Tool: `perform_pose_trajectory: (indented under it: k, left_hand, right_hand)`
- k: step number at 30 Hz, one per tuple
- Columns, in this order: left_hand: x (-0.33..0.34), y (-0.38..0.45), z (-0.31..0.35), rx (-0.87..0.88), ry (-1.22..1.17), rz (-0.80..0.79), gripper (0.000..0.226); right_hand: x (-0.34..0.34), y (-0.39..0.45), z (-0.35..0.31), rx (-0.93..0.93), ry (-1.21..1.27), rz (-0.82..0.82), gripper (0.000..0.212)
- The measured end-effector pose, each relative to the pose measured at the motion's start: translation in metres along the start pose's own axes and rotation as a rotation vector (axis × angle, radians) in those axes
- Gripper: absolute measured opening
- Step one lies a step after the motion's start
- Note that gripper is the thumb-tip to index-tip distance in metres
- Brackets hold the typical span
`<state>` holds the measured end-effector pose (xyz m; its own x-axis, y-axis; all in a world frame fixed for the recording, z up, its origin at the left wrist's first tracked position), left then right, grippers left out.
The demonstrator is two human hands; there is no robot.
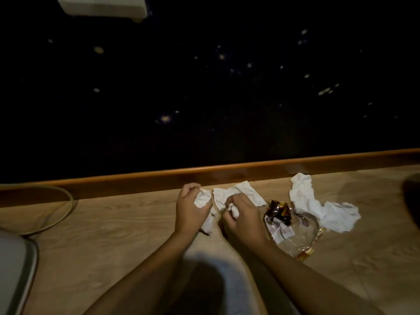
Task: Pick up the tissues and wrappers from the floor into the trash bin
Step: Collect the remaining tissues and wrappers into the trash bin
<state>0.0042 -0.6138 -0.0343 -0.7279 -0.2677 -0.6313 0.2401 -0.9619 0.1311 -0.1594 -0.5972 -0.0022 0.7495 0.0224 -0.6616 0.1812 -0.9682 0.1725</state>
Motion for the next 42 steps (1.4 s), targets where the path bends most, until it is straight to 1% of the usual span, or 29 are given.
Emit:
perform_pose_trajectory:
  k: [3,5,7,9,12,13,15,17,21,23,26,29,33,36,39,42]
  left_hand:
    - [-0.009,0.009,0.036,-0.033,-0.175,0.017,0.02]
    - [-0.013,0.019,0.063,-0.023,-0.226,0.025,0.019]
    - [-0.014,0.028,0.094,0.025,-0.245,0.012,0.018]
    - [-0.013,0.035,0.128,0.096,-0.237,-0.014,0.016]
    - [-0.015,0.041,0.187,0.198,-0.248,-0.053,0.006]
    - [-0.016,0.043,0.206,0.229,-0.265,-0.063,0.003]
    - [-0.016,0.047,0.248,0.293,-0.27,-0.086,0.015]
    - [-0.01,0.048,0.29,0.354,-0.264,-0.118,0.023]
    - [0.008,0.046,0.374,0.455,-0.235,-0.116,0.027]
    - [0.02,0.042,0.412,0.469,-0.258,-0.102,0.027]
    - [0.043,0.037,0.457,0.386,-0.34,-0.098,0.021]
    - [0.08,0.031,0.491,0.288,-0.416,-0.159,0.012]
    - [0.137,0.014,0.533,0.254,-0.399,-0.254,0.002]
    - [0.184,0.002,0.553,0.173,-0.397,-0.304,0.014]
    - [0.233,-0.012,0.574,0.094,-0.468,-0.344,0.023]
    - [0.275,-0.029,0.596,0.038,-0.533,-0.337,0.027]
  right_hand:
    - [-0.03,0.024,-0.008,-0.017,-0.01,0.059,0.023]
    - [-0.055,0.037,-0.014,-0.05,0.035,0.143,0.02]
    - [-0.084,0.043,-0.022,-0.104,0.014,0.196,0.017]
    - [-0.113,0.048,-0.036,-0.204,-0.085,0.17,0.017]
    - [-0.161,0.05,-0.057,-0.391,-0.291,0.039,0.022]
    - [-0.179,0.051,-0.062,-0.444,-0.36,0.019,0.024]
    - [-0.222,0.054,-0.067,-0.497,-0.425,0.057,0.024]
    - [-0.268,0.055,-0.068,-0.497,-0.423,0.15,0.02]
    - [-0.35,0.045,-0.062,-0.51,-0.422,0.288,0.017]
    - [-0.392,0.035,-0.056,-0.509,-0.407,0.361,0.015]
    - [-0.455,0.018,-0.04,-0.508,-0.384,0.488,0.009]
    - [-0.516,0.0,-0.017,-0.479,-0.351,0.619,0.008]
    - [-0.592,-0.033,0.032,-0.354,-0.251,0.819,0.009]
    - [-0.626,-0.06,0.081,-0.233,-0.195,0.897,0.011]
    - [-0.642,-0.084,0.125,-0.14,-0.204,0.912,0.012]
    - [-0.656,-0.102,0.166,-0.012,-0.222,0.921,0.012]
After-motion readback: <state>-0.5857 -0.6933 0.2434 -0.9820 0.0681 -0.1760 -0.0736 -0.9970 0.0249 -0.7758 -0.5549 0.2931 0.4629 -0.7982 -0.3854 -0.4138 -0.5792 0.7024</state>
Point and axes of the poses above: each hand's wrist, its own y-axis towards the middle knuckle, its own x-axis out of the palm, z = x × y, the point moved 10 cm from there along y, towards the middle knuckle, and after that the axes turned 6 degrees about y, right-handed, at the moved point
